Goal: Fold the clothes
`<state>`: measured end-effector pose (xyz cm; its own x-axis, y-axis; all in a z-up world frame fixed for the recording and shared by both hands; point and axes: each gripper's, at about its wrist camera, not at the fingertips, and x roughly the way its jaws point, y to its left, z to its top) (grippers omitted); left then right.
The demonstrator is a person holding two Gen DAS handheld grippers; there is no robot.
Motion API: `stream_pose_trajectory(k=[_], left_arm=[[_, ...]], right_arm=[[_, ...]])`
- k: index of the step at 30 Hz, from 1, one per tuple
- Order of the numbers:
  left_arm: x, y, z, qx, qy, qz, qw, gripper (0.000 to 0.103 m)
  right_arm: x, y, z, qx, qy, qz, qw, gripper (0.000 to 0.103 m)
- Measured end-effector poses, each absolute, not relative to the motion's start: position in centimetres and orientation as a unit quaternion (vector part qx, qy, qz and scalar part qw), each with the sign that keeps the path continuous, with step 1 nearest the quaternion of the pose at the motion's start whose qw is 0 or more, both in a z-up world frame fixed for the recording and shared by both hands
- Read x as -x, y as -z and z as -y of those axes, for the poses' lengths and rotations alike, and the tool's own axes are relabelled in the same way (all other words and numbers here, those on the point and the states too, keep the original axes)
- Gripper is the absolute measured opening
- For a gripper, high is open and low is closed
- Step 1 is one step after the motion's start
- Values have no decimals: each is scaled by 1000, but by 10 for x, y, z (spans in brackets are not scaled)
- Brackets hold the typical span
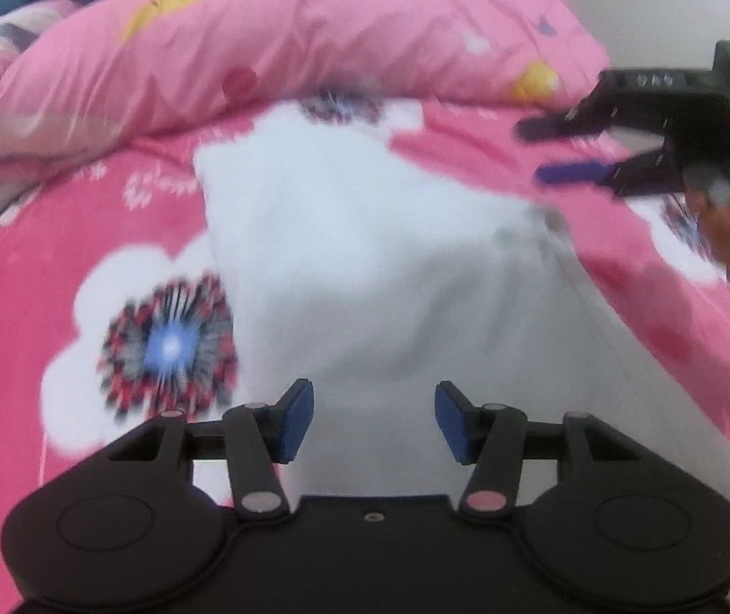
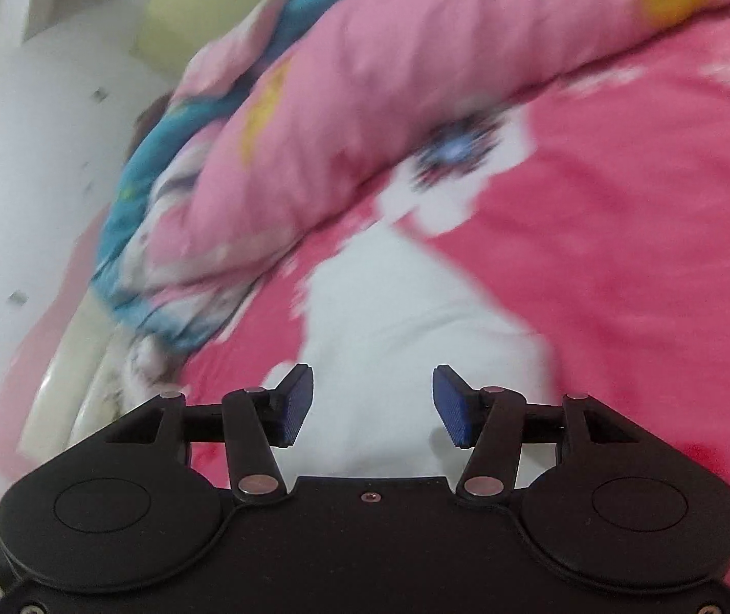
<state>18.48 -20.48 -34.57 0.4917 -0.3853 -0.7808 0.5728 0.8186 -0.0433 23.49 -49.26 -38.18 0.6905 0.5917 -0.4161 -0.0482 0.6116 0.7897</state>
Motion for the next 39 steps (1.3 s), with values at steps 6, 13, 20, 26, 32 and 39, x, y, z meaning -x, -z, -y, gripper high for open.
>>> stream_pose_trajectory(k=[6, 13, 20, 26, 32, 39], left_arm=[[-195, 355, 192, -105, 296, -443, 840, 48], [-153, 351, 158, -94, 334, -497, 796, 54], [-109, 362, 142, -130, 384, -480, 778, 57], [-98, 365, 113, -108, 403, -504, 756, 57], [-93, 362, 85, -99, 415, -545, 722, 57], [-135, 341, 82, -59, 362, -547, 753, 57]], right_arm=[[-242, 415, 514, -422, -102, -377, 818, 34], [-220, 351, 442, -274, -141, -364, 879, 43], [-230, 361, 327, -98, -194, -417, 883, 42], [-141, 374, 291, -25, -153, -486, 860, 48], [-14, 352, 292, -71, -67, -563, 821, 55], [16, 317, 339, -174, 9, -526, 832, 62]])
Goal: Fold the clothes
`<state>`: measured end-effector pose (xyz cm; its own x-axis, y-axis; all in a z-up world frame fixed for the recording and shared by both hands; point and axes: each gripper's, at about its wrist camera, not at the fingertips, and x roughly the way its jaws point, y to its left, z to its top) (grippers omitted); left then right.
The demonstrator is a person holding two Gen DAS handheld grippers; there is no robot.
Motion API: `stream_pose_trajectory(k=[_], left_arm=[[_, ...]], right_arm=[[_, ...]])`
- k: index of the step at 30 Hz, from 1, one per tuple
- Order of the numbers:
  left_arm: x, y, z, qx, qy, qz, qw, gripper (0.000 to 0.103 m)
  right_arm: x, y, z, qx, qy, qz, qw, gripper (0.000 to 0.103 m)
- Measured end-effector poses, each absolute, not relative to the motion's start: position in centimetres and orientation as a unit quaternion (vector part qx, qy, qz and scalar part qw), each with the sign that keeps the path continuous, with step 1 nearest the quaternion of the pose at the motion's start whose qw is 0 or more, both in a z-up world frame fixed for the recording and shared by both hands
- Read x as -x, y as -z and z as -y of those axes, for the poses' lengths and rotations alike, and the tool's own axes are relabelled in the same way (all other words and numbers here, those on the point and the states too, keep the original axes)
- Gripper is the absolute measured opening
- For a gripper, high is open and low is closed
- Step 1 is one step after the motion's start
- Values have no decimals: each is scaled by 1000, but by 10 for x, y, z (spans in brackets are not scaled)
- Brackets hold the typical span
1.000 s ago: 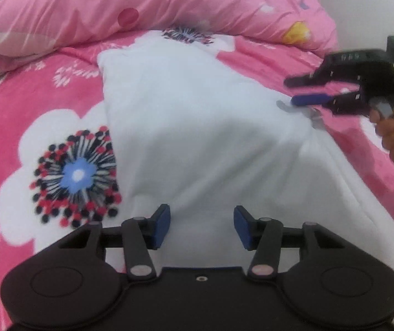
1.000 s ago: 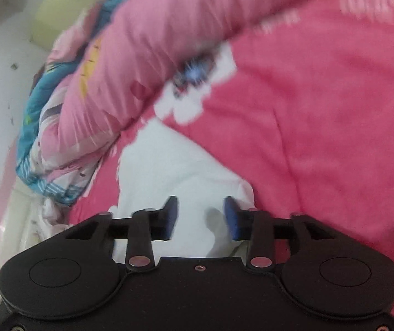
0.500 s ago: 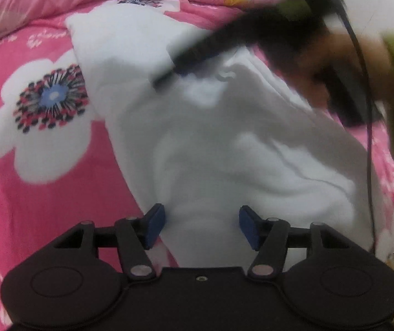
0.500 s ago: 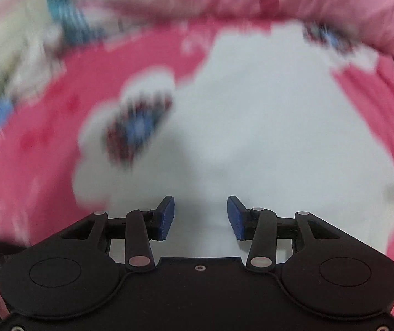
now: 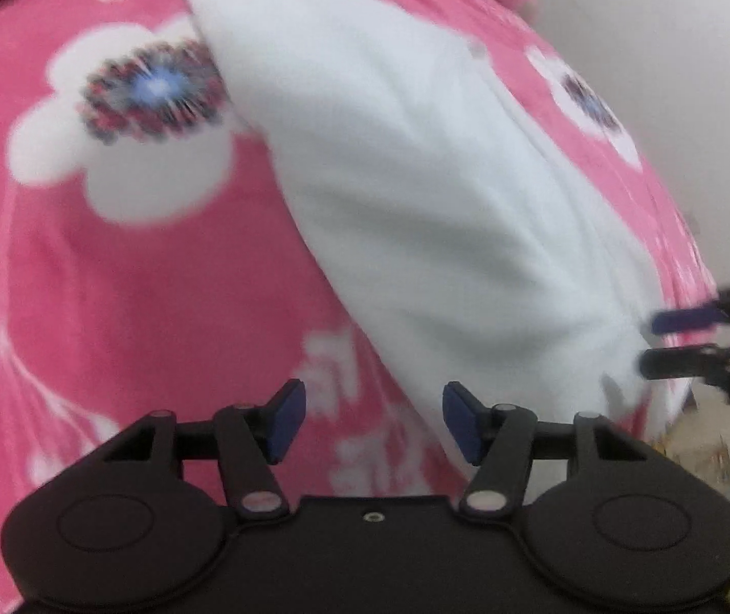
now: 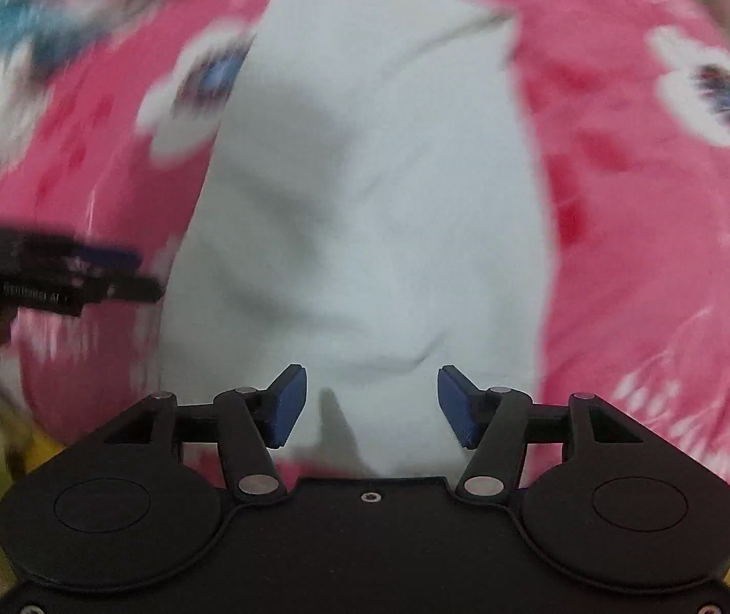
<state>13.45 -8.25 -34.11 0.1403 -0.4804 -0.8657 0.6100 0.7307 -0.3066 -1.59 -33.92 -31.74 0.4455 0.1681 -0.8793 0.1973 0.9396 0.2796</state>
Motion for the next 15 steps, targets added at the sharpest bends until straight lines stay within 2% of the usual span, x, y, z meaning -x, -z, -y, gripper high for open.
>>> stream_pose_trajectory(k=[3, 6, 12, 15], left_arm=[[-153, 342, 96, -51, 337, -533, 775, 57], [-177, 355, 117, -37, 290, -536, 792, 57], [-190, 369, 129, 5, 253, -532, 808, 57], [-189, 375, 129, 41, 257, -545, 797, 57]], right_arm=[[-5, 320, 387, -223, 36, -469, 854, 64], [-33, 336, 416, -253, 32, -448, 857, 64], [-93, 381, 440, -293, -12, -443, 847, 65], [-94, 393, 439, -301, -30, -449, 840, 65]])
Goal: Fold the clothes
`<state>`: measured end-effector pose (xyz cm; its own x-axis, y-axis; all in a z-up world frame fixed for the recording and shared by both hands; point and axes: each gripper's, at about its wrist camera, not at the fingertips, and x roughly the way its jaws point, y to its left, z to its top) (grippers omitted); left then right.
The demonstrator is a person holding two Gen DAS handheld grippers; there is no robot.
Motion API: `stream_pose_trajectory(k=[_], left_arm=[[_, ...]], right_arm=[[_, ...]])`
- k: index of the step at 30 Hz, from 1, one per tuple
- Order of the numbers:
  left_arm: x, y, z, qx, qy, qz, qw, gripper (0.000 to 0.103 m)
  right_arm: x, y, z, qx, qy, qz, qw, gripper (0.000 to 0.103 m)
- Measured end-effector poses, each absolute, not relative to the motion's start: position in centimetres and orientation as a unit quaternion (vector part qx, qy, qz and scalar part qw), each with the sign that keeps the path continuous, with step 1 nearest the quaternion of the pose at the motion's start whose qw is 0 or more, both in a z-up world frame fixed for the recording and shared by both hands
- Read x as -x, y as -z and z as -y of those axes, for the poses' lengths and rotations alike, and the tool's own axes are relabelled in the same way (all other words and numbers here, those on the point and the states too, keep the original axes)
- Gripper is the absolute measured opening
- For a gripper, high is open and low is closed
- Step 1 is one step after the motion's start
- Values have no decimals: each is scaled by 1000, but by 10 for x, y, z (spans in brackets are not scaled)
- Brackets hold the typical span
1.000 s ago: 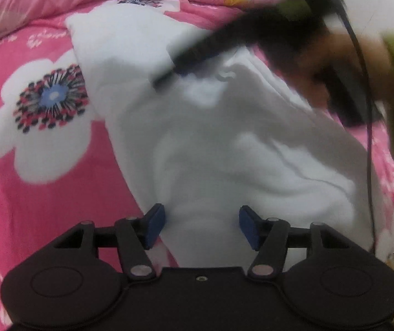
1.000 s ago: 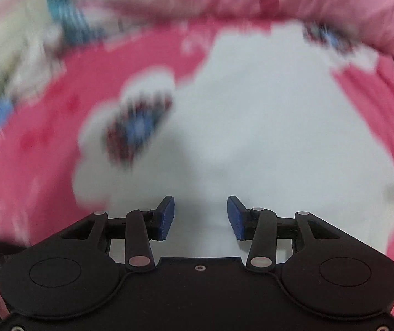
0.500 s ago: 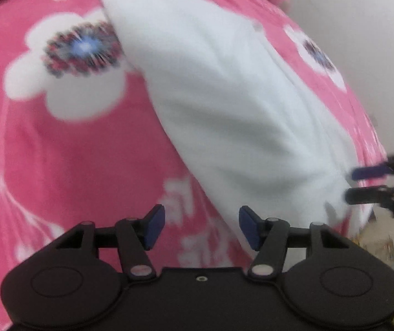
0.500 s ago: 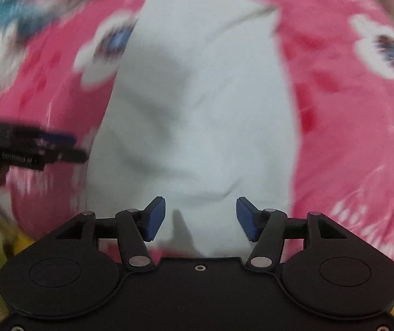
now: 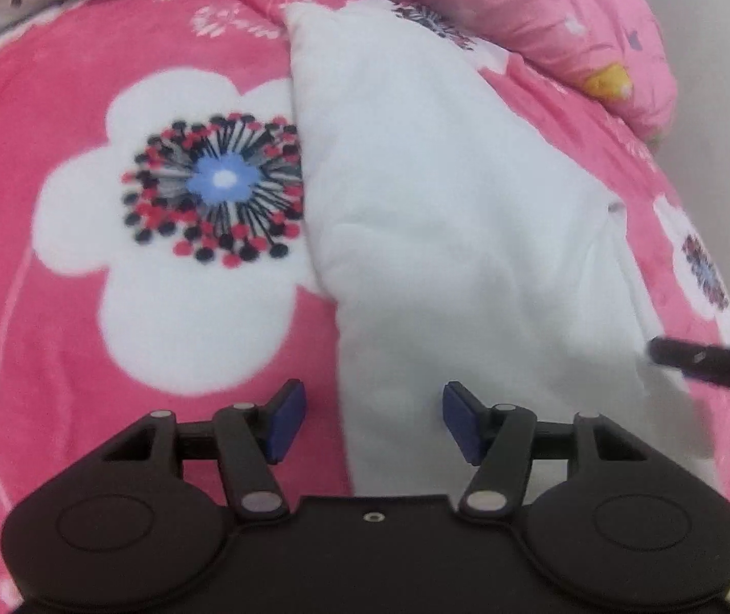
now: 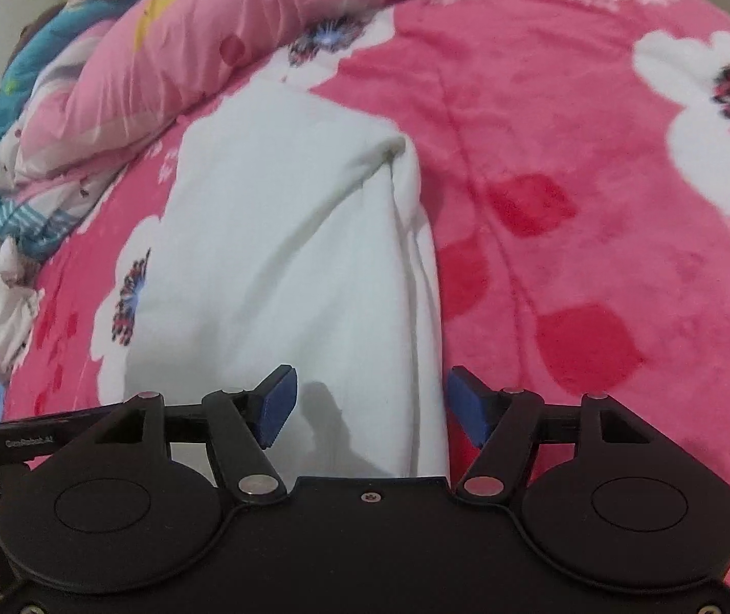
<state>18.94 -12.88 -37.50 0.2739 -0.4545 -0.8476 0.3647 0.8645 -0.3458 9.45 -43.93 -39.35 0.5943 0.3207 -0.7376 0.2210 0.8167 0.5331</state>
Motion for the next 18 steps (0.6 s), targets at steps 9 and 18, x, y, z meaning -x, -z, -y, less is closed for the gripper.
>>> stream_pose_trajectory(k=[9, 18], left_arm=[[-147, 373, 129, 52, 267, -553, 788, 58], [-76, 377, 121, 28, 278, -608, 743, 58]], right_arm=[[-38, 411, 433, -335, -96, -477, 807, 66], [32, 422, 422, -391, -149, -499, 759, 66]])
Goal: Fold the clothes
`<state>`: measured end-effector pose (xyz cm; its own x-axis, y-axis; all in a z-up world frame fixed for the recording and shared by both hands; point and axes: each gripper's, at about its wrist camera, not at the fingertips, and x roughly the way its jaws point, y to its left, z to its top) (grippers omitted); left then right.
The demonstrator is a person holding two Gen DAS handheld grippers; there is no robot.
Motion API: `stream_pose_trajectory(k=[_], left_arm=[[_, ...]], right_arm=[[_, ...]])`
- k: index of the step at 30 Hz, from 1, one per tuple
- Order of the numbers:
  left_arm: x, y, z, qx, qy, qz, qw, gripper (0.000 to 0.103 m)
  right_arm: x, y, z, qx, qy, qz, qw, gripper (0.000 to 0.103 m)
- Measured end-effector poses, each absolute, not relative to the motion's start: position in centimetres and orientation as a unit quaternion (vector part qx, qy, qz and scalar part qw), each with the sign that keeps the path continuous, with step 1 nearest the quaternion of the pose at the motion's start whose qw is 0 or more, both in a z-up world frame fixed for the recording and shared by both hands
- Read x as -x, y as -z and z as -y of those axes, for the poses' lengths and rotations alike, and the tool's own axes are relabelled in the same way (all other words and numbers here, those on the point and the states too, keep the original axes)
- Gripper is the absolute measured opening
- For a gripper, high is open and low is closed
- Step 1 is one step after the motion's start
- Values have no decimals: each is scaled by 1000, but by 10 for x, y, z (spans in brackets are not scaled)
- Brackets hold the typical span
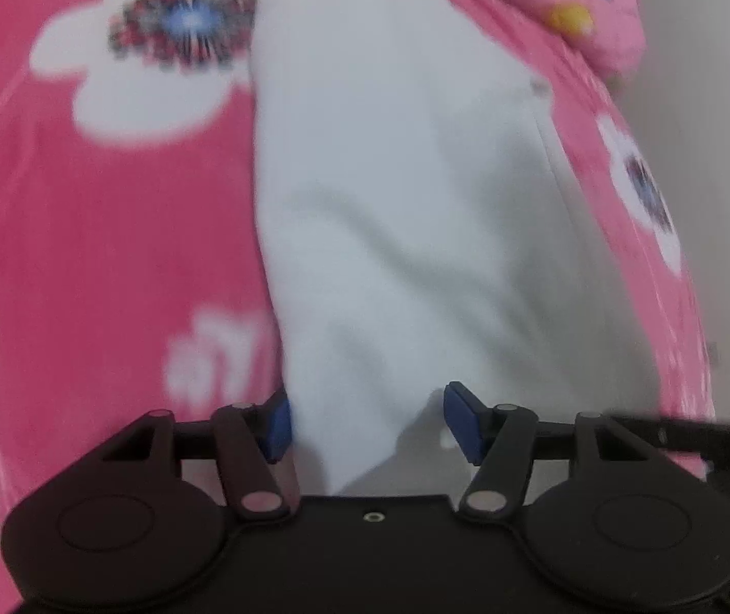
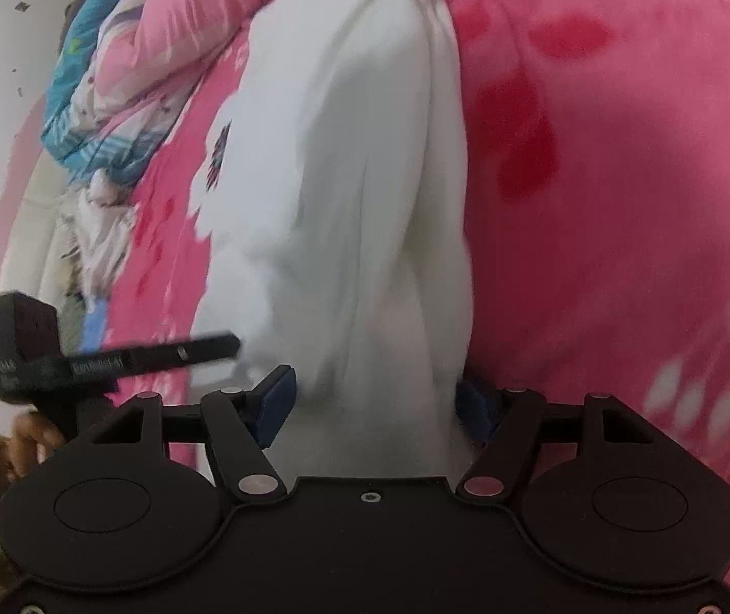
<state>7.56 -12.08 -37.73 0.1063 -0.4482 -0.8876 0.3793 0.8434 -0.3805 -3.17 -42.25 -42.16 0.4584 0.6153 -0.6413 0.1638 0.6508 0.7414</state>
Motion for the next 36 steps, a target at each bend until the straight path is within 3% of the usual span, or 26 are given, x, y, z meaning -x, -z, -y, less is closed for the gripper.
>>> stream_pose_trajectory(k=[6, 10, 16, 19, 20, 23, 25, 28, 29, 30, 32, 34, 36], left_arm=[[-59, 379, 125, 22, 268, -603, 751, 63], [-63, 377, 123, 41, 264, -608, 747, 58], [-73, 389, 122, 52, 279, -621, 731, 61], [-73, 384, 122, 49, 283, -621, 729, 50], [-74, 382, 120, 49, 288, -620, 728, 43], [-84, 387, 109, 85, 293, -632, 713, 37], [-92, 396, 105, 105, 299, -643, 697, 37], [-100, 405, 102, 131, 321, -652, 674, 55], [-100, 403, 104, 123, 327, -651, 674, 54], [-100, 402, 105, 114, 333, -650, 673, 52], [-97, 392, 110, 64, 356, -634, 684, 26], [-97, 385, 111, 35, 373, -623, 687, 17], [-102, 376, 108, 47, 388, -621, 679, 15]], right_arm=[[23, 422, 425, -389, -184, -506, 748, 66], [23, 421, 427, -384, -190, -509, 747, 56], [20, 427, 424, -363, -175, -527, 748, 46], [22, 418, 424, -355, -177, -526, 752, 33], [24, 415, 426, -361, -178, -524, 751, 31], [24, 415, 431, -373, -175, -527, 743, 31], [20, 420, 429, -361, -168, -540, 741, 31], [16, 433, 432, -390, -160, -549, 722, 31], [16, 433, 432, -395, -159, -549, 719, 31], [17, 432, 432, -396, -158, -549, 719, 31], [20, 425, 432, -397, -158, -545, 721, 30], [22, 412, 434, -403, -163, -536, 724, 29], [22, 398, 435, -404, -168, -527, 729, 29]])
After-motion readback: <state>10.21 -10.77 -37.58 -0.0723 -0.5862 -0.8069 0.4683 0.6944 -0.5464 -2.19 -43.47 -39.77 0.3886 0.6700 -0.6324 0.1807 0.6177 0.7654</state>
